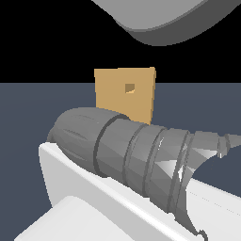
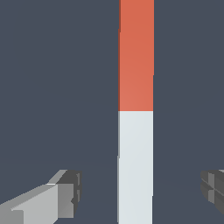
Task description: Insert the peg into the horizontal hole in a box.
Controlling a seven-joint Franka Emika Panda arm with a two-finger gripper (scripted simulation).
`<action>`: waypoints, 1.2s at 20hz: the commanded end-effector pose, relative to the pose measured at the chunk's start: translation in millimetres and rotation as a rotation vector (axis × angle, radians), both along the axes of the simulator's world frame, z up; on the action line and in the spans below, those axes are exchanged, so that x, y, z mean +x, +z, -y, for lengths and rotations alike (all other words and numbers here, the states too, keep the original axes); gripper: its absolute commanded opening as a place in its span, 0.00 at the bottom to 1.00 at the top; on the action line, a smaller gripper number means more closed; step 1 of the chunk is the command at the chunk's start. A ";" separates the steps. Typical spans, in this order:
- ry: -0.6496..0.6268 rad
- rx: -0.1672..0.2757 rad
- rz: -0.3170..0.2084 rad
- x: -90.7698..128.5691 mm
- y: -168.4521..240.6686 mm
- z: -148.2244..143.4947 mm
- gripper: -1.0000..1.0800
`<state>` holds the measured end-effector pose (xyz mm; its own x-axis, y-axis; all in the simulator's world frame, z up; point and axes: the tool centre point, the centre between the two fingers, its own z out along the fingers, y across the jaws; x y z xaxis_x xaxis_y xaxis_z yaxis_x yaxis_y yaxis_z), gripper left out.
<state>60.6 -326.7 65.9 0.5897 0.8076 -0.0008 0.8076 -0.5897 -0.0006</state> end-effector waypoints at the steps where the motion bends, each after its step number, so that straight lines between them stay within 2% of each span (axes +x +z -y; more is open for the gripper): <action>1: -0.007 0.000 0.001 0.1 -0.7 3.5 0.96; 8: -0.007 0.000 0.000 -0.4 -4.4 3.7 0.96; 18: -0.007 0.001 0.001 -1.2 -48.9 2.7 0.96; 24: -0.007 0.000 0.001 0.2 -50.5 3.2 0.96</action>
<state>59.8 -329.6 14.1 0.5954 0.8034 -0.0002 0.8034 -0.5954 -0.0018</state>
